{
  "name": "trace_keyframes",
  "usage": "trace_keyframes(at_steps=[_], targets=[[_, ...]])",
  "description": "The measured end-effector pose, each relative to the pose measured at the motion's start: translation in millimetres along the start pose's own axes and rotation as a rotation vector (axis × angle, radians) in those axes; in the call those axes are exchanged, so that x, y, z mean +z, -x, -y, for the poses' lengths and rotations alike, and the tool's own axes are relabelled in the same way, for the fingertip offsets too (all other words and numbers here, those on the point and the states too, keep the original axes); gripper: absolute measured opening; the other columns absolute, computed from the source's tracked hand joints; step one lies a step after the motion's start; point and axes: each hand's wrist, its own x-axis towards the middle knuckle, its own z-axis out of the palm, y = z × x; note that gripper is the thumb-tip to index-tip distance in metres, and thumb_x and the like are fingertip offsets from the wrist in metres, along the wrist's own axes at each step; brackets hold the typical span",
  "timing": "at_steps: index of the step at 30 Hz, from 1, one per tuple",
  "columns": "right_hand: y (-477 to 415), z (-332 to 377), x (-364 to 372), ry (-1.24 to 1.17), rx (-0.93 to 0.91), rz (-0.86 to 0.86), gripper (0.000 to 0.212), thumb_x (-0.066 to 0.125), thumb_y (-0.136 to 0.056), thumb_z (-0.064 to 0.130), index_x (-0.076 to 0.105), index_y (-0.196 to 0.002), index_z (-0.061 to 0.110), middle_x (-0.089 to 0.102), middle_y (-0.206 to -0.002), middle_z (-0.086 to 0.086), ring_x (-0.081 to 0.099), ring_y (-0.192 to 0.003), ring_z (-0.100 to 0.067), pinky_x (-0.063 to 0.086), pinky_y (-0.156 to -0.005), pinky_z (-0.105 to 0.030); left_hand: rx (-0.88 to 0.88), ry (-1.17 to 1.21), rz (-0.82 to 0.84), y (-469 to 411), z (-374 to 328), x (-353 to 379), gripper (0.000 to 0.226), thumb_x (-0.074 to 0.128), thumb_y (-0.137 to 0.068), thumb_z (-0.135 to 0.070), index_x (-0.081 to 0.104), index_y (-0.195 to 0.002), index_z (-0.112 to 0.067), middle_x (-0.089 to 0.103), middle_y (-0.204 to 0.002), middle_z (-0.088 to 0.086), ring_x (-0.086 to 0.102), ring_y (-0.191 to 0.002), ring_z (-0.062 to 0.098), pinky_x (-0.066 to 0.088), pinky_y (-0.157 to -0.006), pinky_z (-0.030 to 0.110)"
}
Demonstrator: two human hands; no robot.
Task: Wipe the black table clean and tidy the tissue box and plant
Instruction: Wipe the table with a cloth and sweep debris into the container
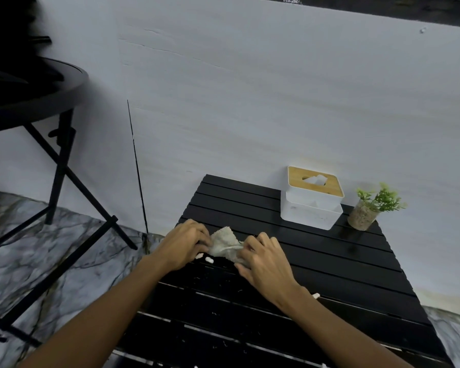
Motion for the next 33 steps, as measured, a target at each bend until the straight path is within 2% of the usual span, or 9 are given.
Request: trace_keyframes(at_steps=[5,9,12,17,22,24,27,30,33], targets=[[-1.5,0.2,-4.0,-0.062,0.037,0.036,0.010,0.066,-0.093,0.032,0.069,-0.089,0.024,0.059,-0.095,0.006,0.050,-0.080,-0.018,0.046,-0.066,-0.034,0.017,-0.005,0.004,-2.0,-3.5,0.8,0.008,0.059,-0.093,-0.023,0.066,-0.091,-0.024,0.057,-0.104,-0.013,0.048,-0.097,0.009,0.046,-0.086,0.032],[-6.9,-18.3,-29.3,-0.629,0.381,0.141,0.008,0.055,-0.101,0.032,0.058,-0.093,0.030,0.067,-0.091,0.013,0.059,-0.082,-0.009,0.049,-0.074,-0.027,-0.100,0.252,-0.093,-5.3,-11.3,-4.0,0.006,0.051,-0.098,-0.027,0.056,-0.097,-0.027,0.057,-0.106,-0.012,0.049,-0.105,0.009,0.044,-0.088,0.028],[-23.9,-46.0,-41.8,-0.969,0.582,0.201,0.007,0.059,-0.101,0.025,0.061,-0.097,0.020,0.072,-0.086,0.004,0.066,-0.076,-0.005,0.051,-0.070,-0.019,-0.169,0.458,-0.073,-23.8,-26.9,-9.8,0.014,0.047,-0.100,-0.029,0.058,-0.101,-0.021,0.063,-0.101,-0.006,0.057,-0.096,0.007,0.049,-0.083,0.025],[-48.5,-89.5,-15.3,-1.075,0.790,0.214,0.004,0.064,-0.099,0.016,0.065,-0.096,0.012,0.069,-0.074,-0.002,0.061,-0.070,-0.014,0.054,-0.073,-0.036,-0.321,0.543,-0.144,-77.1,-24.7,-0.9,0.014,0.054,-0.097,-0.031,0.062,-0.104,-0.021,0.067,-0.102,-0.007,0.062,-0.096,0.008,0.048,-0.084,0.025],[-57.7,-96.3,16.3,-0.733,0.680,0.128,0.008,0.066,-0.097,0.017,0.061,-0.091,0.017,0.065,-0.074,0.000,0.058,-0.066,-0.012,0.045,-0.059,-0.019,-0.460,0.567,-0.185,-109.6,-17.6,23.4,0.020,0.067,-0.090,-0.023,0.062,-0.109,-0.018,0.067,-0.091,0.002,0.062,-0.083,0.012,0.045,-0.070,0.019],[-56.2,-91.3,23.2,-0.499,0.594,0.161,0.005,0.060,-0.099,0.023,0.060,-0.098,0.019,0.067,-0.087,0.000,0.061,-0.078,-0.019,0.053,-0.070,-0.034,-0.496,0.585,-0.190,-112.4,-13.8,31.0,0.028,0.069,-0.089,-0.019,0.060,-0.115,-0.016,0.068,-0.092,0.002,0.063,-0.086,0.013,0.049,-0.078,0.022],[-48.8,-81.7,26.6,-0.259,0.263,0.079,0.028,0.052,-0.102,0.035,0.060,-0.125,0.021,0.066,-0.123,0.000,0.059,-0.114,-0.024,0.049,-0.096,-0.042,-0.492,0.561,-0.210,-109.4,-8.1,36.6,0.034,0.068,-0.088,-0.014,0.059,-0.121,-0.015,0.070,-0.095,-0.002,0.064,-0.090,0.012,0.051,-0.086,0.027],[-44.1,-71.9,30.4,-0.371,-0.042,0.318,0.056,0.034,-0.104,0.060,0.029,-0.155,0.038,0.032,-0.163,0.010,0.017,-0.154,-0.014,0.012,-0.125,-0.039,-0.454,0.520,-0.284,-99.1,-2.9,30.8,0.029,0.063,-0.092,-0.011,0.062,-0.120,-0.014,0.069,-0.103,0.000,0.065,-0.089,0.010,0.051,-0.086,0.024],[-48.6,-68.9,50.3,-0.359,-0.042,0.492,0.062,0.019,-0.102,0.068,0.000,-0.158,0.049,-0.002,-0.170,0.013,-0.013,-0.155,-0.016,-0.010,-0.125,-0.042,-0.415,0.488,-0.321,-77.6,5.9,19.8,0.026,0.058,-0.094,-0.010,0.063,-0.119,-0.014,0.070,-0.106,-0.002,0.065,-0.094,0.009,0.050,-0.085,0.020]])
